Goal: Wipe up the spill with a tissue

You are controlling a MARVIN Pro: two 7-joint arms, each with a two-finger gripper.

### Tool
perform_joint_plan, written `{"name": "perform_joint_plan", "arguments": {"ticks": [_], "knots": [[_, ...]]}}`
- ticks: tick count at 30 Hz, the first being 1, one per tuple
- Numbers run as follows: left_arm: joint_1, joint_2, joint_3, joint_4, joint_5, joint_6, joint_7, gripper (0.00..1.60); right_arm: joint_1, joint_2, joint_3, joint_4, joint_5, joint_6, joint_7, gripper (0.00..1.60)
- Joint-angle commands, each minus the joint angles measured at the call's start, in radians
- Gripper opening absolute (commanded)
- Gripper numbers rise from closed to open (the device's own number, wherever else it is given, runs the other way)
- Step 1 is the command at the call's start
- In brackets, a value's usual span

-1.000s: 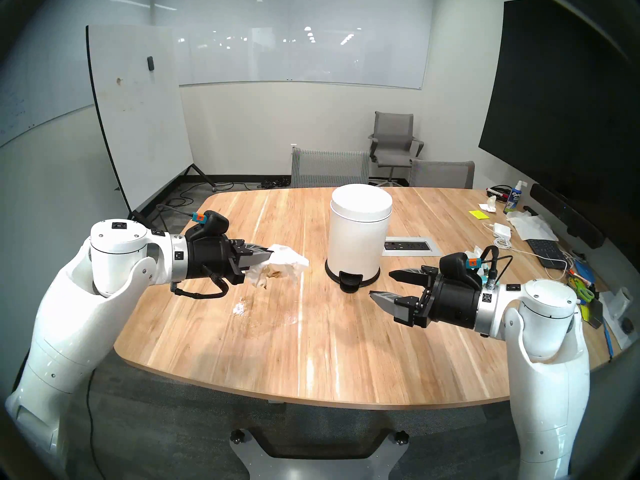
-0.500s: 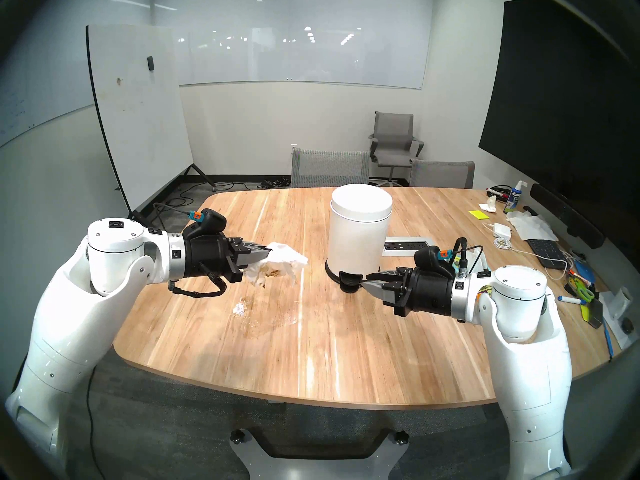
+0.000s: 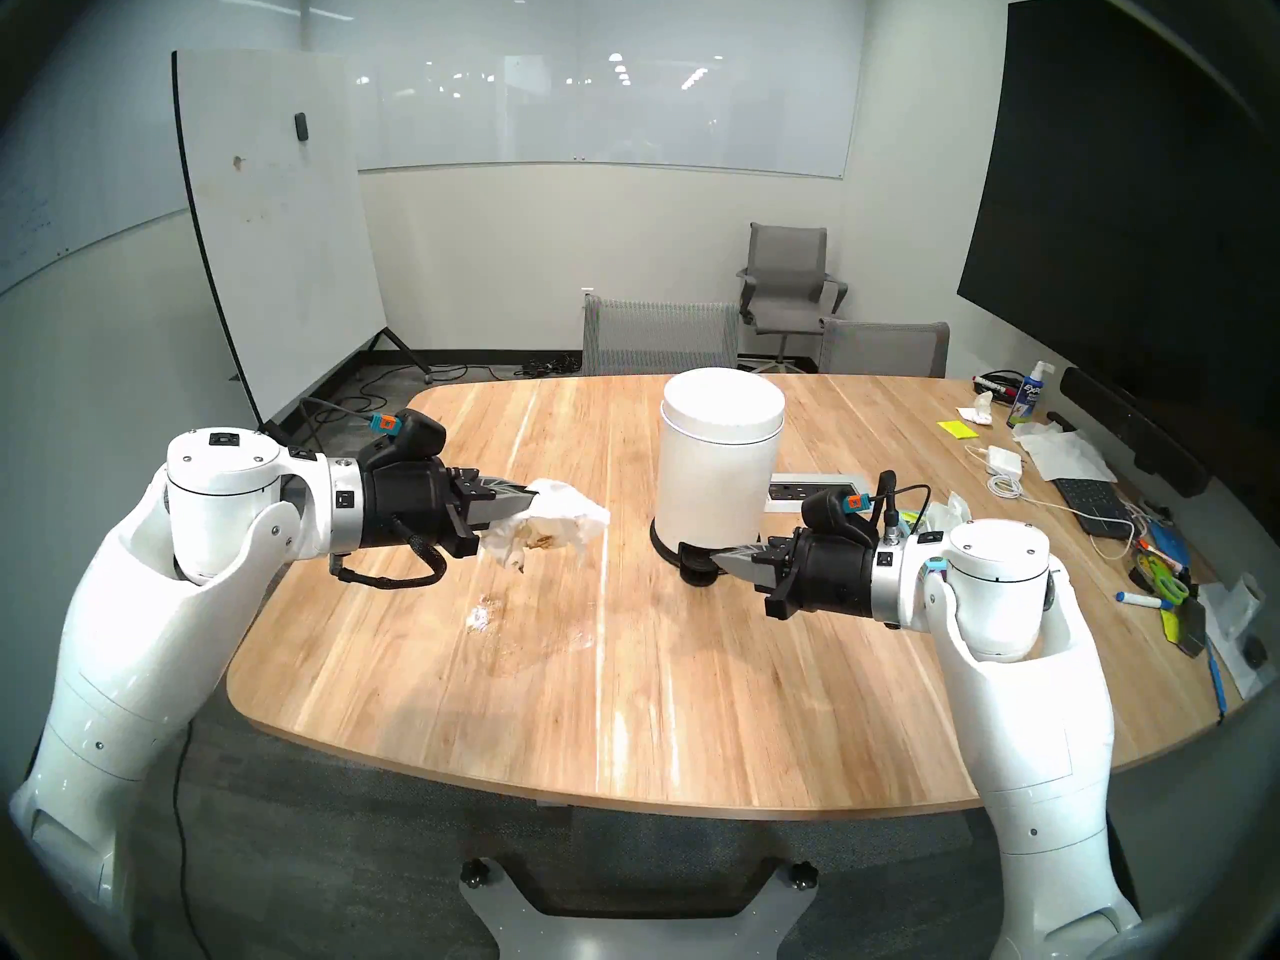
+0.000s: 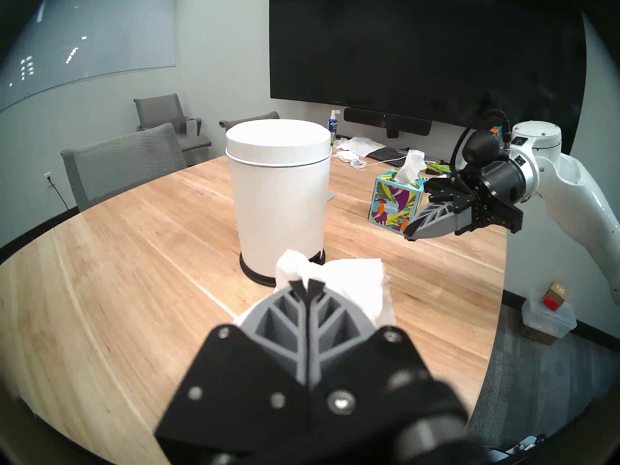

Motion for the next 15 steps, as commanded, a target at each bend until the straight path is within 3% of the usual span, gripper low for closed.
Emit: {"name": "perform_joint_plan", "arguments": {"ticks": [1, 15], "knots": [[-0.010, 0.001, -0.019, -0.023, -0.005, -0.001, 0.001, 0.00, 0.067, -0.010, -0.013, 0.027, 0.000, -0.020, -0.002, 0.00], [0.002, -0.004, -0.029, -0.037, -0.006, 0.007, 0.002, 0.00, 0.098, -0.021, -0.046, 0.095, -0.032, -0.028, -0.039, 0.00]]}}
